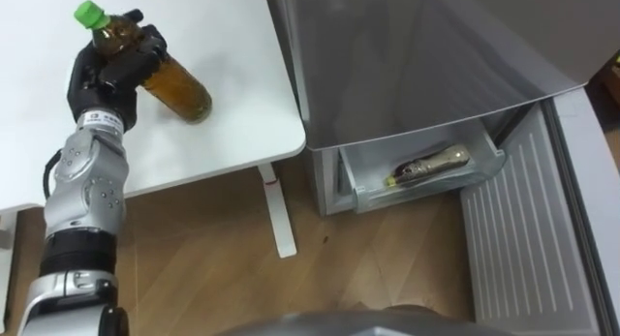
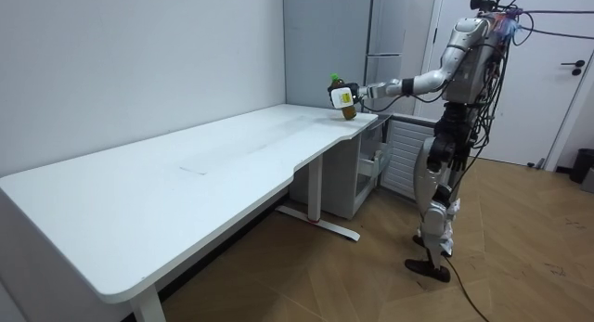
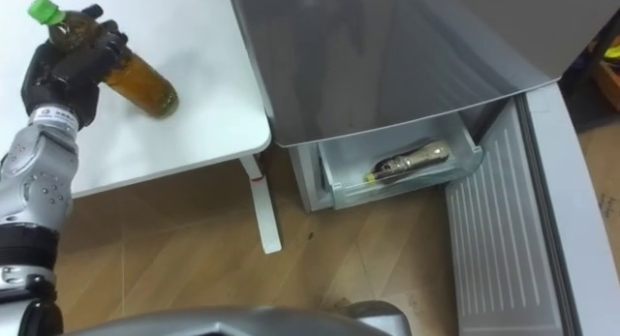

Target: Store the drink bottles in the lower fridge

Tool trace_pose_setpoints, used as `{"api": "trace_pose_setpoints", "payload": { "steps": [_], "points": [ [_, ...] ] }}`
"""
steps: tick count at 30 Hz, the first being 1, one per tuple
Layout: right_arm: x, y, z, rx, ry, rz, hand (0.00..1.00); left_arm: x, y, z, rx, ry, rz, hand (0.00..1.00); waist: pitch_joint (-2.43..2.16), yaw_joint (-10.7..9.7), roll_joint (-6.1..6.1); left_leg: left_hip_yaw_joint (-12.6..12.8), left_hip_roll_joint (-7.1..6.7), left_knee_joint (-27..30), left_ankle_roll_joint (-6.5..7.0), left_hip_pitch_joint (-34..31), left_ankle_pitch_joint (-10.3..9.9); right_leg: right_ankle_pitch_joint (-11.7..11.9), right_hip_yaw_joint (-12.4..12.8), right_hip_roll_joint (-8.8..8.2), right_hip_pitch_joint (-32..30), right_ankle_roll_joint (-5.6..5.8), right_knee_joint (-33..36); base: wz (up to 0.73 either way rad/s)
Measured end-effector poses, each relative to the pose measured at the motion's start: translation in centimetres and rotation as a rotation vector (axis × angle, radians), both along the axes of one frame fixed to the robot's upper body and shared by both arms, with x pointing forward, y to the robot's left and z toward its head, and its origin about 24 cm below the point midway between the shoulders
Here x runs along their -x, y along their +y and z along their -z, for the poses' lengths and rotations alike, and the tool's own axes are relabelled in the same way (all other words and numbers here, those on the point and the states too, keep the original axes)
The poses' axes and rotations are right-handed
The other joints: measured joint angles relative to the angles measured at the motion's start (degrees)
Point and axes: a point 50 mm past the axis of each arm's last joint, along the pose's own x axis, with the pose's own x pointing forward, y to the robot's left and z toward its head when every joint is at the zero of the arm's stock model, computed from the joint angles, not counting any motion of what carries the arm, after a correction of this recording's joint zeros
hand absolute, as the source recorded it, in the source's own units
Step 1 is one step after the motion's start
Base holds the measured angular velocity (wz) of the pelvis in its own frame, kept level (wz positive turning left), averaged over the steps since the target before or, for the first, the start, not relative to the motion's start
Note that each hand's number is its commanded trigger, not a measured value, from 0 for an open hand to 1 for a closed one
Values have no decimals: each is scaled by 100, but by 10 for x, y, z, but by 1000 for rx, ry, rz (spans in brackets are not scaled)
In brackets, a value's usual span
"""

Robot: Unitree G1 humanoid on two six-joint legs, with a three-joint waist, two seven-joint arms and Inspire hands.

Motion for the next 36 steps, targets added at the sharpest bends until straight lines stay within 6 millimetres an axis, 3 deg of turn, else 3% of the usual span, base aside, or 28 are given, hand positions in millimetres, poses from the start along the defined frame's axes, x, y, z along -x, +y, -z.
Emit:
{"api": "trace_pose_setpoints", "payload": {
  "steps": [7,24,30,36],
  "points": [
    [-2,-2,-1,-17,-5,-10,0,0,2,-1,-8,13,20,100,-38,11,53,0,-3,14,0,-80,1,2,4,1,-82,-2,8,0],
    [-25,0,-1,-53,-69,-25,0,-6,-1,-10,-39,-6,67,100,-53,89,-94,1,-1,76,0,-135,1,1,61,-4,-160,-1,5,-1],
    [-29,1,-1,-71,-90,-35,0,-13,-13,-36,-114,-108,115,100,-33,161,-130,-69,1,95,0,-206,1,2,19,-16,-167,-3,-7,3],
    [-39,4,-1,-72,-104,-102,0,-14,-41,-52,-122,-201,188,100,1,278,-185,-123,1,82,0,-234,3,2,-100,-35,-168,-3,-11,5]
  ]
}}
